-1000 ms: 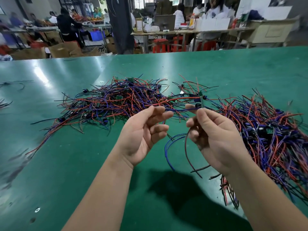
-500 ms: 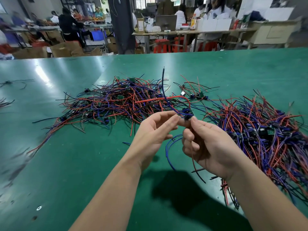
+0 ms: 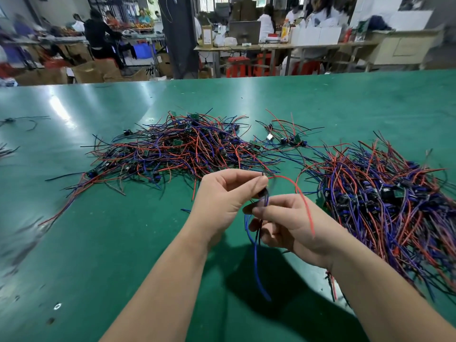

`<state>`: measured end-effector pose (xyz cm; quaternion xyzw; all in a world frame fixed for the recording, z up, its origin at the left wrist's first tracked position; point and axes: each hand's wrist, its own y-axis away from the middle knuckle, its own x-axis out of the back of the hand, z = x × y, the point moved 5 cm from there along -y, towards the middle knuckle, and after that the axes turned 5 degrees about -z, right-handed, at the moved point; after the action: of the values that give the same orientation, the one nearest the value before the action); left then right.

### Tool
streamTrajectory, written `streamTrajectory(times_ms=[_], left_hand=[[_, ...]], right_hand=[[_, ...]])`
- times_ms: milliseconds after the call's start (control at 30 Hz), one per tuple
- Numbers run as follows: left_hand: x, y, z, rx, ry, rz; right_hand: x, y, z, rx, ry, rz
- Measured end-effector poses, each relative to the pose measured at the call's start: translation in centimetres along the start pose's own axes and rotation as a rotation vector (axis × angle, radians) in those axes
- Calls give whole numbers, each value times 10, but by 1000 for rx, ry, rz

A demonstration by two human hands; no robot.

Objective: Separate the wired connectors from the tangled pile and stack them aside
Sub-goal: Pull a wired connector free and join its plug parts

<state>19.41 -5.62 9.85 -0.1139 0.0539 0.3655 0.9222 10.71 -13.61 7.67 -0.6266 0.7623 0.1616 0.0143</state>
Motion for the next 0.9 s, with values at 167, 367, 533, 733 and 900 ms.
streamTrajectory(times_ms=[167, 367, 533, 733, 900], left_hand=[[12, -4, -6, 141, 165, 173], [11, -3, -7, 216, 205, 128], [-6, 5, -11, 295, 34, -163], [-8, 6, -14, 341, 46, -209], [-15, 10, -17, 357, 50, -261]], right_hand=[[-5, 8, 6, -108, 213, -137], [18, 2, -14, 188, -22, 253], [18, 5, -22, 308, -70, 220], [25, 8, -26, 272, -20, 190], [32, 11, -28, 288, 25, 257]])
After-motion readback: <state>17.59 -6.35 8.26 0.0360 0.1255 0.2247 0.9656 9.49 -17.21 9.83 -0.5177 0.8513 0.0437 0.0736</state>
